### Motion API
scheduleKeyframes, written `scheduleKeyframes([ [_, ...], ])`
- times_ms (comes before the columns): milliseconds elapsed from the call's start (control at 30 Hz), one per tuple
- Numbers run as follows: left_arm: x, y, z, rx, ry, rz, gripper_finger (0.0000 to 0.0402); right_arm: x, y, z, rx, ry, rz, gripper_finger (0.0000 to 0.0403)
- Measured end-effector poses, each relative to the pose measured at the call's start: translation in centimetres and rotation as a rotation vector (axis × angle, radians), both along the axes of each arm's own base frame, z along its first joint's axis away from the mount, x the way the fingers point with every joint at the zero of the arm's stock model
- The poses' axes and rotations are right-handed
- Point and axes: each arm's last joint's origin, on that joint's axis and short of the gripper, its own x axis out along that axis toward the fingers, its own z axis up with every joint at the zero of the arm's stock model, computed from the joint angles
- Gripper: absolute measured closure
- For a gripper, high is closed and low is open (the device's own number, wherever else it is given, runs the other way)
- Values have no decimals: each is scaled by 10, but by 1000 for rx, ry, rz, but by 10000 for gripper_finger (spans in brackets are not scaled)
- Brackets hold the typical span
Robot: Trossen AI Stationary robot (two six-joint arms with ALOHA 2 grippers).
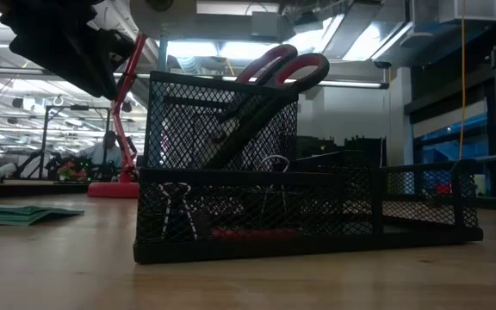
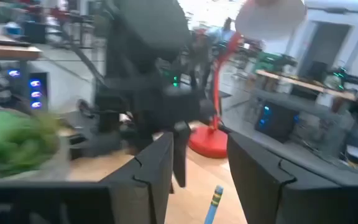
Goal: Pick and place office supplies into organizer
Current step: Put the black binder clip into the black desk organizer
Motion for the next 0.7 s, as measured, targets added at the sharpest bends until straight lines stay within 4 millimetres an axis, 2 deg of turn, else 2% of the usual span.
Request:
scheduleKeyframes([
  [167,0,0,0,-11,1,14,327,-27,36,44,-5,6,82,255],
  [300,0,0,0,-18,1,22,327,-54,63,59,-9,9,151,259],
  [400,0,0,0,-18,1,22,327,-83,91,60,-132,132,224,259],
  [533,0,0,0,-21,-4,22,327,-112,116,51,-93,87,296,259],
  [600,0,0,0,-22,-5,22,327,-114,118,45,-47,44,302,259],
  [700,1,0,1,-25,-10,22,327,-106,112,35,36,-34,281,259],
])
